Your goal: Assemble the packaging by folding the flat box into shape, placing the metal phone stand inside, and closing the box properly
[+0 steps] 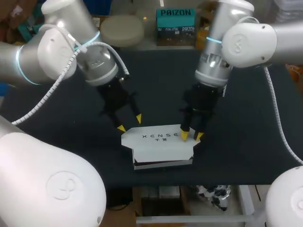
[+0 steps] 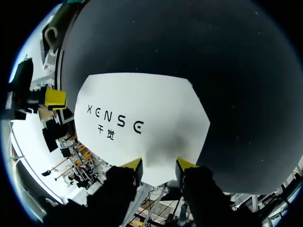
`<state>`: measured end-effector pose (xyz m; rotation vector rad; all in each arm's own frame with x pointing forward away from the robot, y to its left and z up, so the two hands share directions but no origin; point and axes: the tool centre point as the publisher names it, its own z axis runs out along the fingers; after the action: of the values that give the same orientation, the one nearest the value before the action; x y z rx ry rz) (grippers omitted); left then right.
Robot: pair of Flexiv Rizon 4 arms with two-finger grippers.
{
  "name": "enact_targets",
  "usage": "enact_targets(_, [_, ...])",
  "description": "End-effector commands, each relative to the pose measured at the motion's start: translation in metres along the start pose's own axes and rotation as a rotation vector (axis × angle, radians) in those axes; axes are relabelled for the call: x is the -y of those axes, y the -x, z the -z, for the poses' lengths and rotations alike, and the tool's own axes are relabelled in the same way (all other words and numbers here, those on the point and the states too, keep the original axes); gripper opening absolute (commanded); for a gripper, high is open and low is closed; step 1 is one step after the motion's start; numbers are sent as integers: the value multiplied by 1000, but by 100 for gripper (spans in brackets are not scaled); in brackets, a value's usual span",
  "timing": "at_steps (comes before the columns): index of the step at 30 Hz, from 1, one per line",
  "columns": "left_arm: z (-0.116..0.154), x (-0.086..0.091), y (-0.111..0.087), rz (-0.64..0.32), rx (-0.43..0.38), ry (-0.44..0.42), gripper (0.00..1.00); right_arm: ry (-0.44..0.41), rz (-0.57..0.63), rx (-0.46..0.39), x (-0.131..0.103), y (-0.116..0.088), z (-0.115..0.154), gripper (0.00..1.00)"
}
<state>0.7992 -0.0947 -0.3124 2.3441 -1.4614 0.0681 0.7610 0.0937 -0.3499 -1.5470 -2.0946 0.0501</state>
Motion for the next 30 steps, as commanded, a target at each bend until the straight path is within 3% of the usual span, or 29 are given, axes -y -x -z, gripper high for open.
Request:
enact_targets(1, [-10, 0, -2, -14, 206, -10, 56, 13, 2, -5, 3, 2, -2, 47])
enact_targets(3, [-14, 0, 1, -32, 203, -19, 60, 18, 2, -7, 3, 2, -2, 47])
enact_targets(5, [-16, 0, 3, -40, 202, -24, 55, 22, 3, -8, 4, 3, -2, 47])
enact_targets(8, [-20, -5, 6, -66, 197, -42, 56, 30, 3, -9, 4, 3, -2, 47])
enact_targets(13, [-27, -13, 9, -109, 192, -79, 62, 39, 4, -14, 3, 3, -2, 47])
enact_targets(25, [-31, -16, 16, -170, 148, -71, 50, 49, 1, -23, 0, 4, -5, 47])
enact_targets(30, [-35, -17, 17, -182, 140, -66, 50, 56, 0, -28, -1, 5, -7, 46])
